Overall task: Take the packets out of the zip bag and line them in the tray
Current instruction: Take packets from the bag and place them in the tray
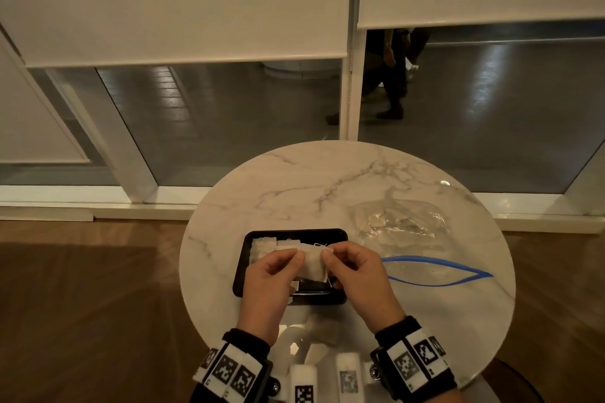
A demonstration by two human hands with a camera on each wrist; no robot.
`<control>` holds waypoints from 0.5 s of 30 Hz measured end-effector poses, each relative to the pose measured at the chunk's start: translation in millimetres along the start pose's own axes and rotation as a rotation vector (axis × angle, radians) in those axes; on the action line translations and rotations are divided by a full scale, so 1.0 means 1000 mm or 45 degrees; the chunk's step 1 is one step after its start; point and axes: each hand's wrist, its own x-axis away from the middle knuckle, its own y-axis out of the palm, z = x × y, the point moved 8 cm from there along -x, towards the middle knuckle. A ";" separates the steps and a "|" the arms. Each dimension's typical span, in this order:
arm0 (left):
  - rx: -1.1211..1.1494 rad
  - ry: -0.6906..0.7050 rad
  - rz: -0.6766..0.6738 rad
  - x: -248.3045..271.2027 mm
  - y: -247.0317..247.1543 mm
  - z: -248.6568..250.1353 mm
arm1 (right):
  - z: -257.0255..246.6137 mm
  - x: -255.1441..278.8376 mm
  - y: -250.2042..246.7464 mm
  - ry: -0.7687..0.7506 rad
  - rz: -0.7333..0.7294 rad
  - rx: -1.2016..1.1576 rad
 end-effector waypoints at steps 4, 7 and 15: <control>-0.062 0.023 -0.017 -0.002 -0.002 -0.002 | 0.001 0.000 0.004 -0.002 -0.018 0.059; -0.155 0.065 0.021 -0.007 -0.012 -0.002 | 0.005 -0.002 0.003 0.014 0.016 0.076; -1.735 0.461 -0.004 -0.025 -0.036 -0.010 | 0.026 -0.015 0.011 0.034 0.070 0.285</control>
